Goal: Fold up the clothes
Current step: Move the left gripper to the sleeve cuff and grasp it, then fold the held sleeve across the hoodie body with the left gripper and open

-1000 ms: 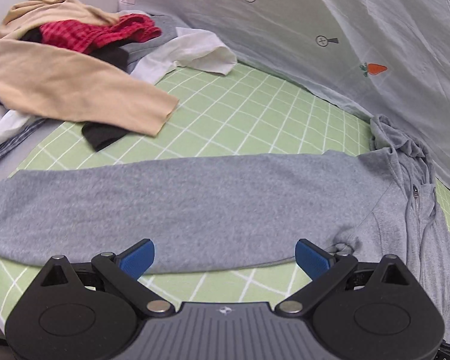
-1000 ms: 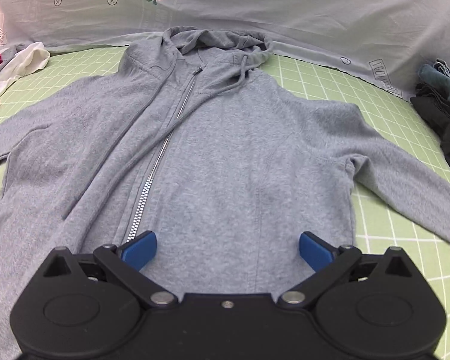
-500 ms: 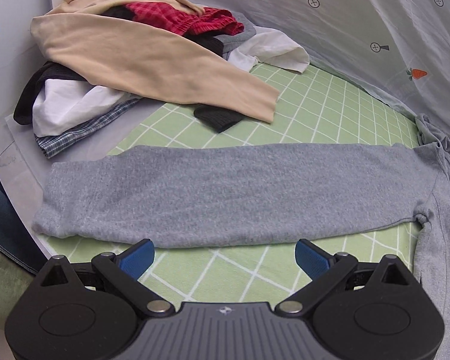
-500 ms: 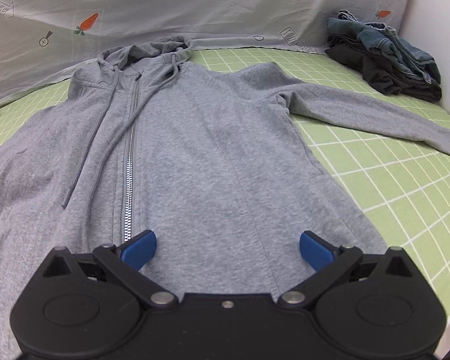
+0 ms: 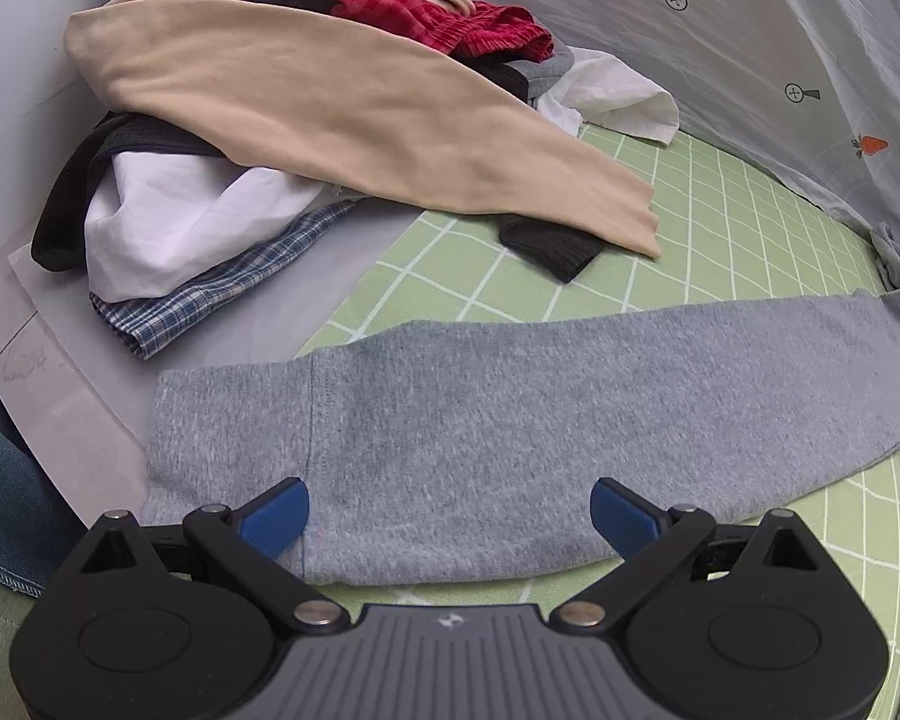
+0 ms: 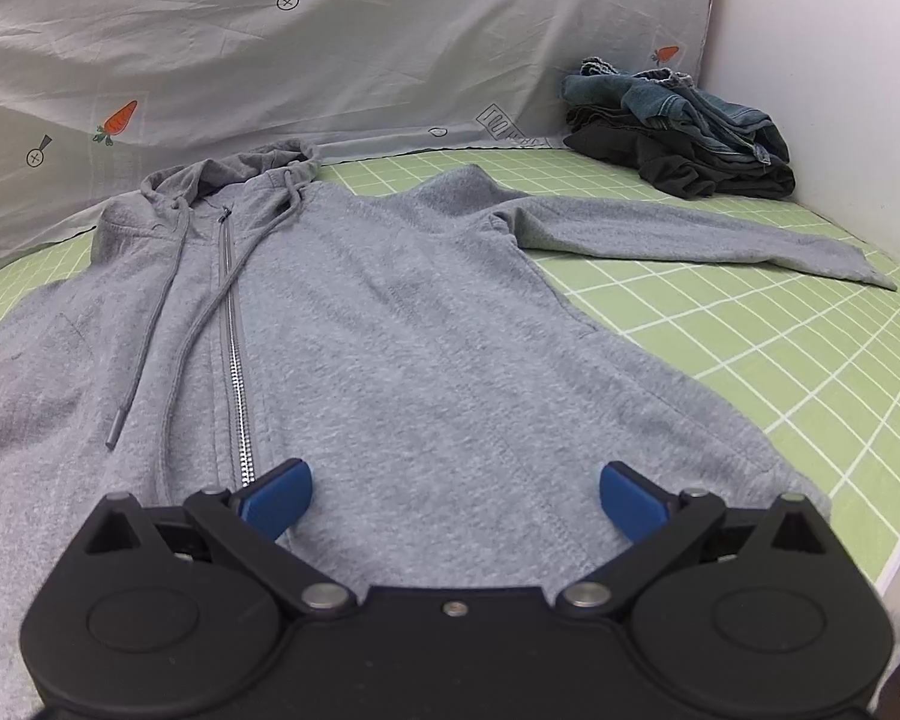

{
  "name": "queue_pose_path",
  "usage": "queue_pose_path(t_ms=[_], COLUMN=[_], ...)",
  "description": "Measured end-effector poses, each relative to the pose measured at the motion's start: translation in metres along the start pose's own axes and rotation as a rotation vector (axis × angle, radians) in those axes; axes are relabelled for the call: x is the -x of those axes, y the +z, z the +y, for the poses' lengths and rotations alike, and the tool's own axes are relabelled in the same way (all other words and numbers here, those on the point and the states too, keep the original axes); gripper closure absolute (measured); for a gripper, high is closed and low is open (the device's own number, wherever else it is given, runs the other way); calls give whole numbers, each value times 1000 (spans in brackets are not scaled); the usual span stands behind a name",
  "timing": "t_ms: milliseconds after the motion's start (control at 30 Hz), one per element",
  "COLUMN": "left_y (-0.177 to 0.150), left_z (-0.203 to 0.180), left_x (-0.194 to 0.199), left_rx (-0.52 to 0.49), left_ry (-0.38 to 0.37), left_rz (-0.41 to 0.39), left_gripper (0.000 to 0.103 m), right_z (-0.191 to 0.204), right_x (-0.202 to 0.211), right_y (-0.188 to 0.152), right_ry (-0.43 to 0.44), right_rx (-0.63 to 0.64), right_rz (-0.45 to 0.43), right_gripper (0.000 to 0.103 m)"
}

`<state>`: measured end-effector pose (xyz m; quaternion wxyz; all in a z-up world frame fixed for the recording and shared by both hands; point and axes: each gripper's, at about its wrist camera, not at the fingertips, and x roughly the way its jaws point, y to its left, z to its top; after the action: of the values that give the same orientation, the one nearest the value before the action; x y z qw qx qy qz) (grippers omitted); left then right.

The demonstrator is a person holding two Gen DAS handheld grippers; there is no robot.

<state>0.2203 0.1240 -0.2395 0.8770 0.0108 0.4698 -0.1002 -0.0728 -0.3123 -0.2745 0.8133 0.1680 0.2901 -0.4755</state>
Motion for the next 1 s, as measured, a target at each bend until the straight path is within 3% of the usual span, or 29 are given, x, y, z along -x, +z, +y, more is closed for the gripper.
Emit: queue_pose_path(t_ms=[433,633,767,867,1000], left_y=[-9,-8,-7,-3,2], left_z=[-33,-43,-47,-52,-69], left_x=[-13,-11,-10,-8,-11], left_rx=[-77,-64,-39,-24,-28], left_ry=[38,49,64,54,27], left_rz=[-45,-76,-82,-84,-72], left_gripper=[6,26,31,65,68], right_z=[0,-1,-1,-2,-1], right_x=[0,0,0,0,1], right_y=[-1,-1,-1,-1,-2], right_ry=[4,6,9,11,10], right_rx=[-1,-2,-3,-4,-5], right_rz=[-6,-8,-9,-9,-10], right_gripper=[0,0,0,0,0])
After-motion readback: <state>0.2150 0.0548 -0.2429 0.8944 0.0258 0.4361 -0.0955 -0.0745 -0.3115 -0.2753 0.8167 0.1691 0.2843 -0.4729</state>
